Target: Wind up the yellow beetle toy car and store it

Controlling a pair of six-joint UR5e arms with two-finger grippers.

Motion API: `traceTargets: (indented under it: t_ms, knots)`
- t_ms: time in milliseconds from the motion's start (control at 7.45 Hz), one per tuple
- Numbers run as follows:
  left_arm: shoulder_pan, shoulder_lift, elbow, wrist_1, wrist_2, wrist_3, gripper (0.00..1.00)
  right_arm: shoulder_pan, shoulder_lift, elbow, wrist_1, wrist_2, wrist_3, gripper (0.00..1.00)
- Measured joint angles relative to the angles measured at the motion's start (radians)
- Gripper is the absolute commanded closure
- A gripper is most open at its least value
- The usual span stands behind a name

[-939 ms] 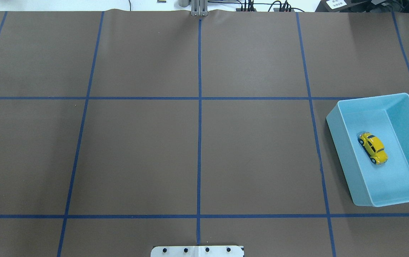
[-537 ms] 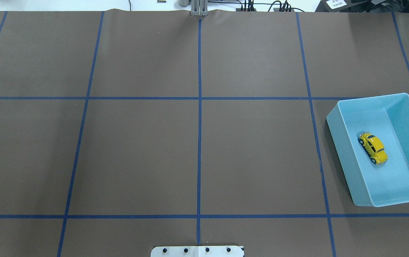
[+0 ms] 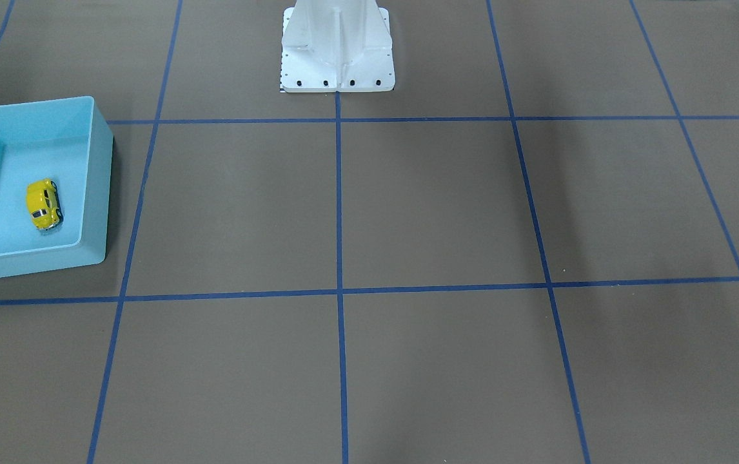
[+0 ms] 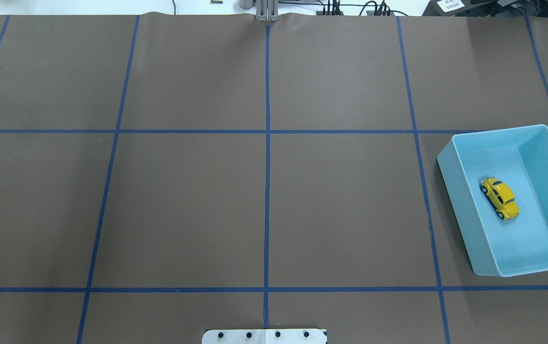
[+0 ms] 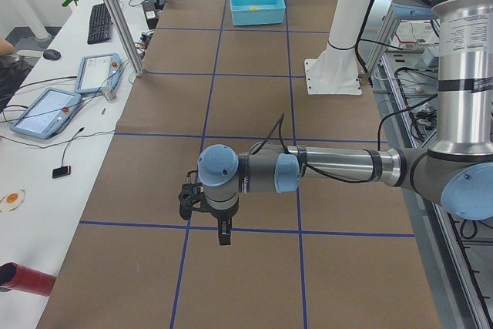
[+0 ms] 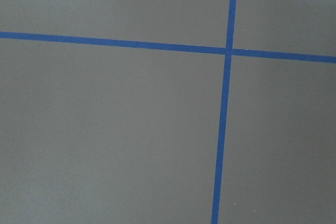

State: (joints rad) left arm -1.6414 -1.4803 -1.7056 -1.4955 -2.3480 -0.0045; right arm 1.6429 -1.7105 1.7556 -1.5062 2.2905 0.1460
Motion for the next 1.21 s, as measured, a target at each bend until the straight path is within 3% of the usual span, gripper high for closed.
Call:
traceTargets:
  t_ms: [1208]
  knots:
    - [-0.001, 0.000, -0.007, 0.000, -0.005, 0.000, 0.00, 0.000, -0.015, -0.001, -0.009, 0.000, 0.012, 0.00]
